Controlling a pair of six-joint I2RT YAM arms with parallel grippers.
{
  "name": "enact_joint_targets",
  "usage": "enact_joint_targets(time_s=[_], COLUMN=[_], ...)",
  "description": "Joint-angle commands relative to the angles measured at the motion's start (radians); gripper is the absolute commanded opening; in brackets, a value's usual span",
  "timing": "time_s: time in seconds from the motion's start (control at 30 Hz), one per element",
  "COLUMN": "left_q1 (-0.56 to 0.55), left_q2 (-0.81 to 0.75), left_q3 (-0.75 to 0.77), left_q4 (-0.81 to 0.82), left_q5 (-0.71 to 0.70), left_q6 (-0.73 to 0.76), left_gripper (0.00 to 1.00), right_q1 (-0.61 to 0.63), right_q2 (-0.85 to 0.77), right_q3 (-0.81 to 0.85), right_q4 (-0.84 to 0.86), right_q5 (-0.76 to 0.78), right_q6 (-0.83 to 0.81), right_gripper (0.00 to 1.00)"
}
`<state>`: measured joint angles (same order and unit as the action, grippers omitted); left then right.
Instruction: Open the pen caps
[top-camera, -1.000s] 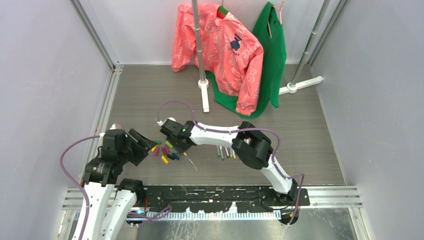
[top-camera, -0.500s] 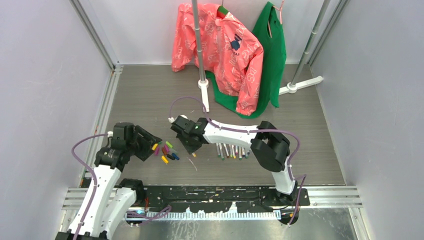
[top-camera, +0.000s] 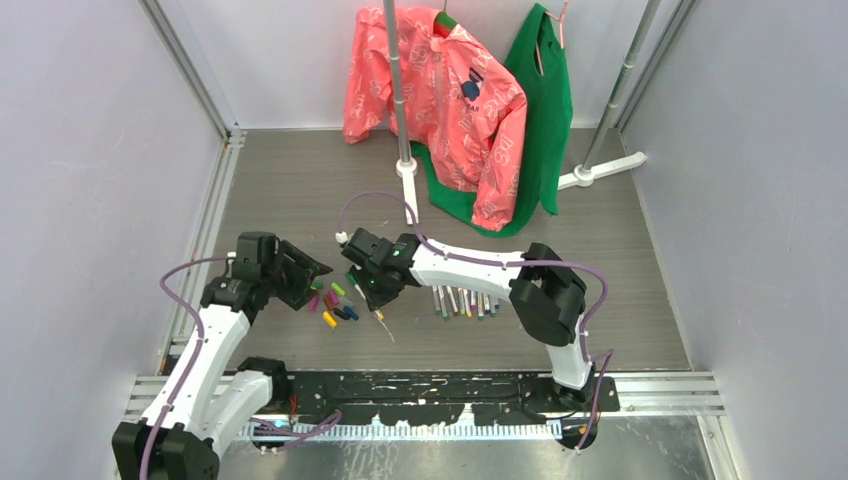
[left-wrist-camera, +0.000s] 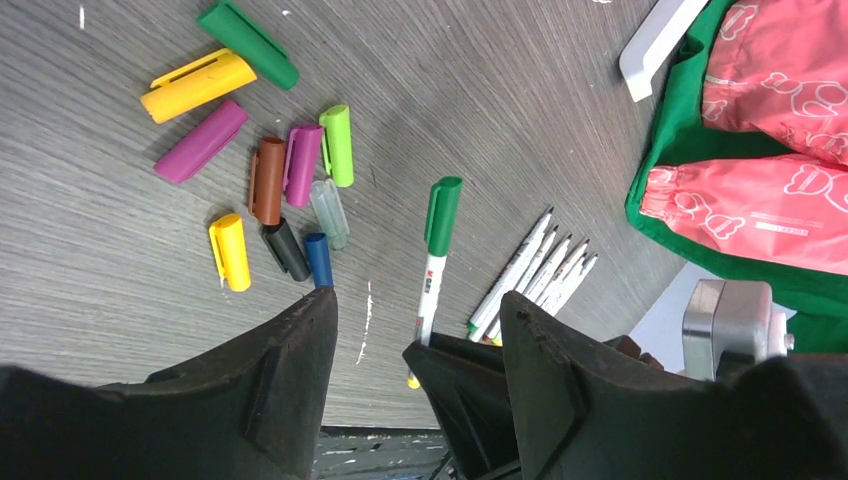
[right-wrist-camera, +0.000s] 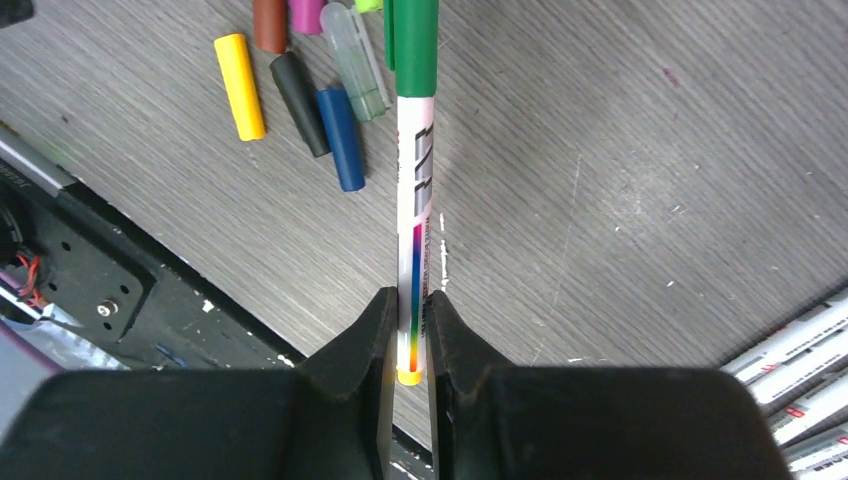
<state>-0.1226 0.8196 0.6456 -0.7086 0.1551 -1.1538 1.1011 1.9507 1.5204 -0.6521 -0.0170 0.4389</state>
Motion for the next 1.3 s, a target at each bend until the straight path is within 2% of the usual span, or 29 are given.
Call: enact_joint_targets(time_s=[0.0, 0.4, 0.7, 1.07, 1.27], left_q1=[-0.011, -0.101, -0.113, -0.126, -0.126], left_q2=[0.031, 0.147, 0.196, 0.246, 0.249], left_q3=[0.030, 0.065, 0.060, 0.063, 0.060], left_q4=[0.069, 0.118, 0.151, 0.191, 0.205], left_q5=[0.024, -0.001, -0.015, -0.002, -0.001], left_q6=[-0.017, -0.032, -0.040, -0.039, -0.038], left_gripper=[0.61, 0.60, 0.57, 0.35, 0.15], right_q1=[0.009, 0.017, 0.025, 0.025, 0.024], right_q2=[-0.070, -0.074, -0.095, -0.096, -0.083], right_q3=[0.059, 0.133, 0.135, 0.154, 0.166], right_q4=[0.018, -0.020, -0.041, -0.064, -0.077], right_q5=[-0.043, -0.064, -0.074, -0.085, -0.092], right_q6=[0.017, 0.003, 0.000, -0.016, -0.023], right_gripper=[0.01, 0.01, 0.01, 0.01, 0.01])
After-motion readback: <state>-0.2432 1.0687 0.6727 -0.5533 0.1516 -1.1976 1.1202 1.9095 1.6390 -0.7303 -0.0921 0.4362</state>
